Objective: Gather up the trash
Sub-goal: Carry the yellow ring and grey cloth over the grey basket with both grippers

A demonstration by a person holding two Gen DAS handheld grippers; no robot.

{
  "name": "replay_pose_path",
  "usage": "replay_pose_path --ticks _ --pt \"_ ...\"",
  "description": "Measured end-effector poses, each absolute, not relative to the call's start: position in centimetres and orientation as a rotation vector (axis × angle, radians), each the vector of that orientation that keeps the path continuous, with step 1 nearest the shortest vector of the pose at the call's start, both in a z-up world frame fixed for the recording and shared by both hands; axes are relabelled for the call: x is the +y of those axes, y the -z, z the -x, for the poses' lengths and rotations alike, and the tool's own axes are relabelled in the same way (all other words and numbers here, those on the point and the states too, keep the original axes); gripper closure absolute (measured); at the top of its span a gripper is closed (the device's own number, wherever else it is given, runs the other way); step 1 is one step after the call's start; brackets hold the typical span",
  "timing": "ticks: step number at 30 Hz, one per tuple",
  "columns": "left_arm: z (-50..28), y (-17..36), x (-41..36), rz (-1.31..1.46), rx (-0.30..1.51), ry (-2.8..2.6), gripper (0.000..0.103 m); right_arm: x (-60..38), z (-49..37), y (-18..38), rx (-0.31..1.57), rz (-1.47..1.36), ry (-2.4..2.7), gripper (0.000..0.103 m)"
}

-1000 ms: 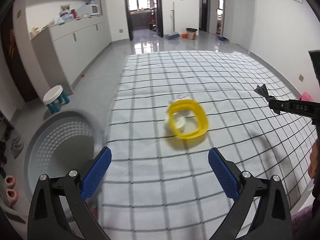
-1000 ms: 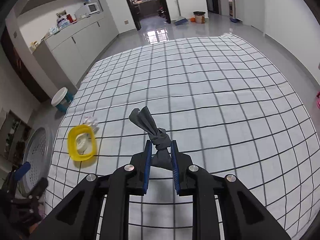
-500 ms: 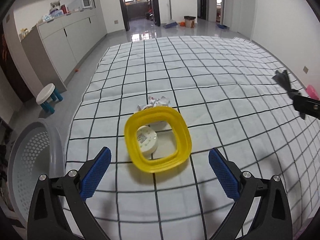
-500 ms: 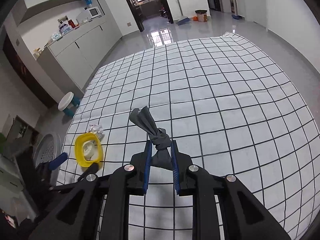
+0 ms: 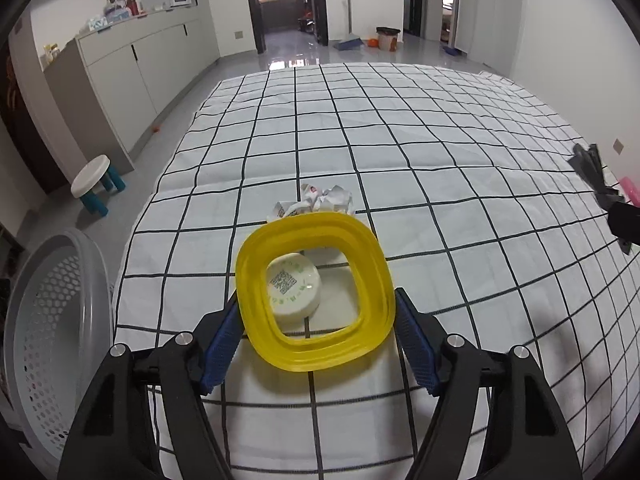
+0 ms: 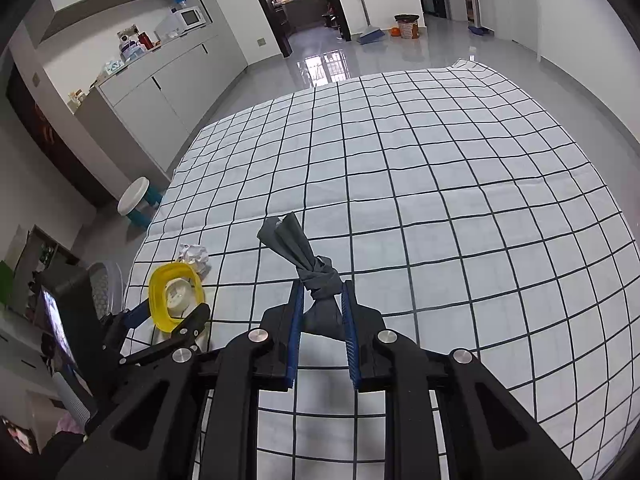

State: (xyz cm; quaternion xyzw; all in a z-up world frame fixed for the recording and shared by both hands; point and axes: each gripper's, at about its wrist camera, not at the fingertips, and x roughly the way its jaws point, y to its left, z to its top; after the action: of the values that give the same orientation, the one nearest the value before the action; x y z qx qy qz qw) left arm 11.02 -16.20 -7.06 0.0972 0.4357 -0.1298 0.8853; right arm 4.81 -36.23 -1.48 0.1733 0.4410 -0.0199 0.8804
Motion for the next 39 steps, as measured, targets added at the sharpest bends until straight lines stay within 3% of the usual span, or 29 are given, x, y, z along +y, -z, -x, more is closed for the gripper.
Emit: replay_pose_path --ticks 14,39 --pt "-7.7 1.6 -11.2 -0.176 0.788 0.254 0.034 -32.5 -6.0 1.0 0.925 -0.327 -0.003 0.084" --pt "-6.9 -3.6 7.1 -0.128 0.724 0.003 0.034 -12.3 -9.7 -1.9 0.942 -0.195 -0.313 0.084"
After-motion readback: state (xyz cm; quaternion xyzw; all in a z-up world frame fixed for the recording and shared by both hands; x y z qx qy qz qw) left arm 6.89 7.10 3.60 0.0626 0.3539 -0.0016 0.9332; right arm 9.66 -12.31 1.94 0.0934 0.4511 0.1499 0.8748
